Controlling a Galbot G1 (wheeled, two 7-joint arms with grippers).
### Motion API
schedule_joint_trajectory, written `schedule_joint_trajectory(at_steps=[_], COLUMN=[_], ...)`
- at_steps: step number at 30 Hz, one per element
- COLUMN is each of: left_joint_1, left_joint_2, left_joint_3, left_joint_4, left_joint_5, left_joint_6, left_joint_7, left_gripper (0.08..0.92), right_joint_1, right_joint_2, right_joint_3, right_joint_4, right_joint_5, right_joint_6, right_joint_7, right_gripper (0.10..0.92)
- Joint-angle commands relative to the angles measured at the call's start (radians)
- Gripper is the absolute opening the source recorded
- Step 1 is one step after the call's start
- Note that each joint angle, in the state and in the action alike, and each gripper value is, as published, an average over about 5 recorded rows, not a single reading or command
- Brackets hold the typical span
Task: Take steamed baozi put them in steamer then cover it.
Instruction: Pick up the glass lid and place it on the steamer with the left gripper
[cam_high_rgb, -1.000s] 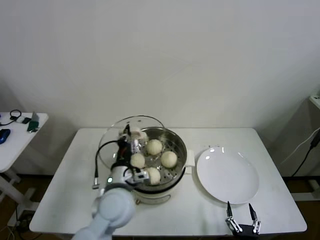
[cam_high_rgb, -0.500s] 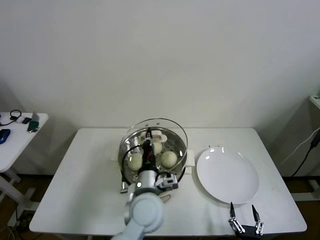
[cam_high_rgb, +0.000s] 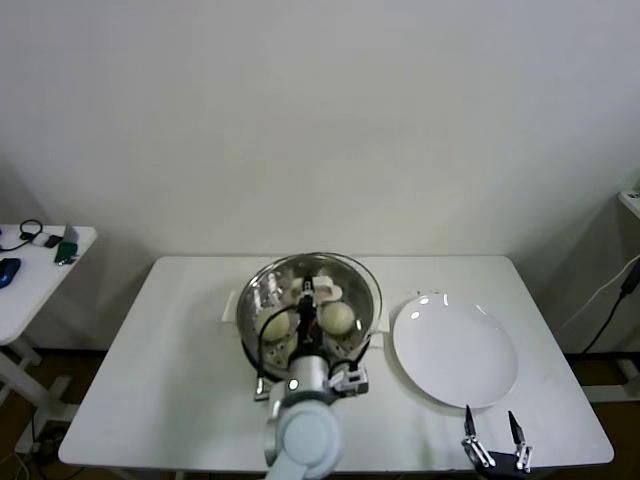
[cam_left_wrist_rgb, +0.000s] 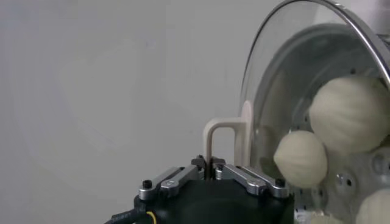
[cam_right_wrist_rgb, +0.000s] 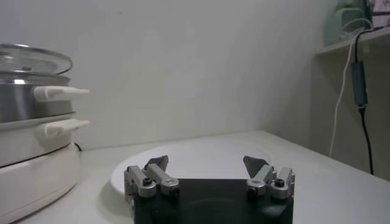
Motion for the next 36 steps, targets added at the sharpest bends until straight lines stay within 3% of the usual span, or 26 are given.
schedule_joint_trajectory(at_steps=[1,32,36], left_joint_1=[0.019,0.009,0.010], left_joint_2=[-0.019,0.004,0.007], left_joint_3=[-0.003,-0.042,-0.040], left_joint_4=[0.016,0.050,0.045], left_joint_5=[0.030,0.024,0.016], left_joint_6=[-0.004,-0.036,-0.041], left_joint_7=[-0.003,-0.046,-0.045], left_gripper=[0.139,0.143,0.216], right_joint_1=[0.001,-0.001,0.000], right_joint_2=[-0.009,-0.006,-0.007], right_joint_3=[0.000,-0.008,-0.007], right_joint_4=[-0.003,-0.014,-0.016], right_joint_5=[0.008,0.007,0.007], right_joint_6=[0.004,0.007,0.008], right_joint_7=[0.001,-0.004,-0.004], right_gripper=[0.823,0.823,0.823])
